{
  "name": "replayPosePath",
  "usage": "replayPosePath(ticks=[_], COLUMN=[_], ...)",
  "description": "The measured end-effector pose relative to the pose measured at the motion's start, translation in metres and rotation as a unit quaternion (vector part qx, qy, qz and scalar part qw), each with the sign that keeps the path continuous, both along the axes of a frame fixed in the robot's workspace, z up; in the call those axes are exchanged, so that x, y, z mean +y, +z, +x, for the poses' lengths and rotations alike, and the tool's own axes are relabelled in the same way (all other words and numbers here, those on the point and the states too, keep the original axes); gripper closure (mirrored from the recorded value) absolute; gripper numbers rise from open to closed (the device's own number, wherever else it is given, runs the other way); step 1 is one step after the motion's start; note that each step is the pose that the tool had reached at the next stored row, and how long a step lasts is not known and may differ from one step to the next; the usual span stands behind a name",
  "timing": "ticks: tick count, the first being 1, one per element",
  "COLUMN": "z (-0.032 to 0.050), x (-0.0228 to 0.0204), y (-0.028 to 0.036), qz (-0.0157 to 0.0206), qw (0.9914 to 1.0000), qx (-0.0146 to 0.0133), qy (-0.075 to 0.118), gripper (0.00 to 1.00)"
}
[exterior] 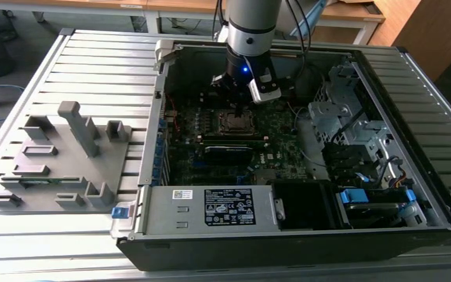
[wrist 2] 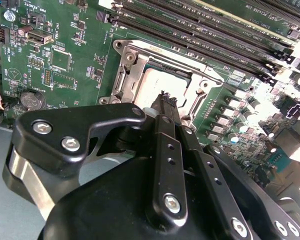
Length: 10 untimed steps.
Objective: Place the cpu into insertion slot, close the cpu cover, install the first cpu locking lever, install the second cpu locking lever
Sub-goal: 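Install the second cpu locking lever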
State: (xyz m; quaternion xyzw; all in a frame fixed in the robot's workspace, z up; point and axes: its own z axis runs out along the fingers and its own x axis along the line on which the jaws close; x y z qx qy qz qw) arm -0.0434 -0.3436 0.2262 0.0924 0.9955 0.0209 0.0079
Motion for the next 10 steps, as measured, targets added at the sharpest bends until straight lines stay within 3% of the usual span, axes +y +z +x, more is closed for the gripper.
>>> replayPosePath(ticks=[5, 10], z=[0.0, 0.0], x=[0.0, -0.001], y=[0.0, 0.0], qz=[0.0, -0.0003], qw=[1.0, 0.99989], qx=[0.0, 0.0], qy=[0.001, 0.015], gripper=[0.89, 0.89])
